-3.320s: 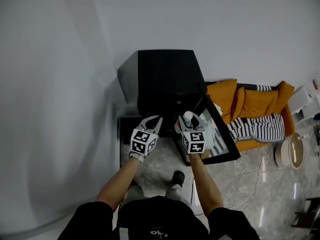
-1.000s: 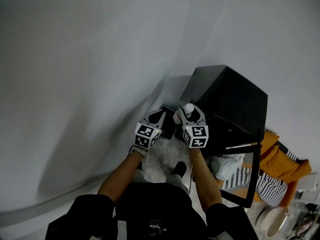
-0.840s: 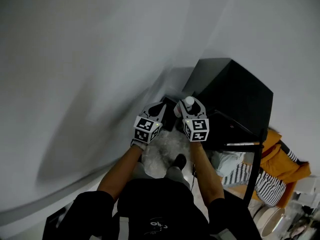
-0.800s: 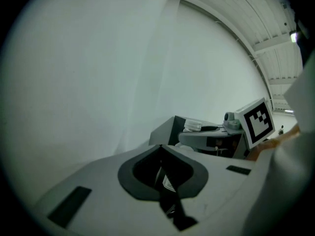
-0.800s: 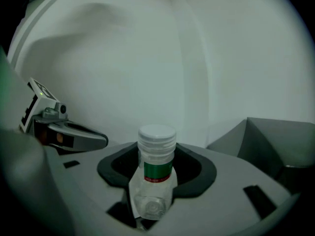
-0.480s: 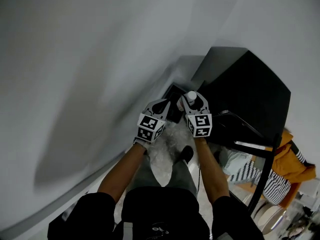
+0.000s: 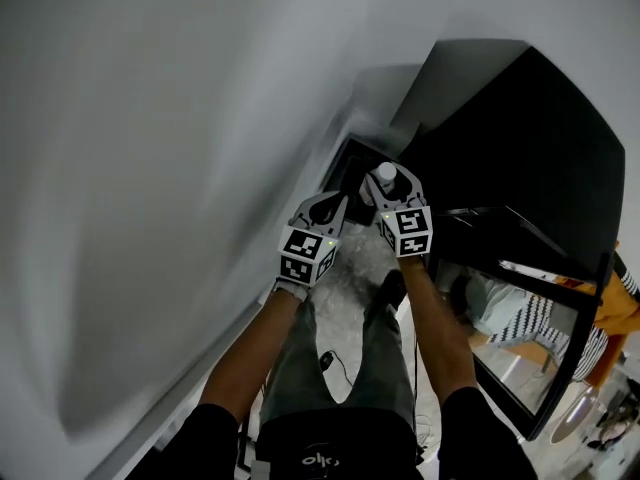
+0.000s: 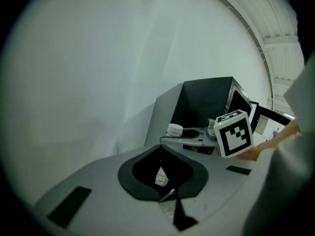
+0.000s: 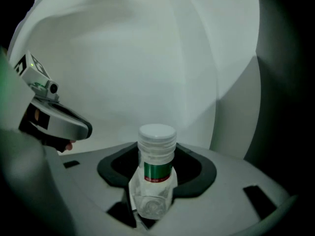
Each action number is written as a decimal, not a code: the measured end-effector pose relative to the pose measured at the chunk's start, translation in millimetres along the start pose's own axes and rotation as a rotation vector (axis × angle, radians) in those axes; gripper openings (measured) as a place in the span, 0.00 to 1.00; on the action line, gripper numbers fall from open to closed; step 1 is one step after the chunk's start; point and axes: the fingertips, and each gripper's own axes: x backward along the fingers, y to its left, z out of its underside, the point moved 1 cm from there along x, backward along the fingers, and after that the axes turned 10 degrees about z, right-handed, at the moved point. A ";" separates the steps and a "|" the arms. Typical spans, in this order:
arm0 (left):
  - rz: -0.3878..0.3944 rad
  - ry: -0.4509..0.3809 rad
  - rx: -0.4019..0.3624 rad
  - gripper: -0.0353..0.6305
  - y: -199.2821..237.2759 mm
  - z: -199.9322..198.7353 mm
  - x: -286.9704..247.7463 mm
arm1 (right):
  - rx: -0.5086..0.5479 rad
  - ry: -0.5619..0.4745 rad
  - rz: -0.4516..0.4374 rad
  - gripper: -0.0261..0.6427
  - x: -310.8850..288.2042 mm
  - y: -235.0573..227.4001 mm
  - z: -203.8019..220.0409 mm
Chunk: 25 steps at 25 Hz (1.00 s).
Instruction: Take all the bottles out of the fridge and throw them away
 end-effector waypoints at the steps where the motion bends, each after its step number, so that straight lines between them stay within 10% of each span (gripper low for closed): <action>1: 0.002 0.006 0.007 0.06 2.0 11.1 -0.3 | -0.007 0.006 0.004 0.35 -2.8 0.2 11.1; 25: -0.028 0.056 0.094 0.06 35.3 165.2 -7.8 | -0.058 0.167 0.047 0.35 -69.6 8.2 236.2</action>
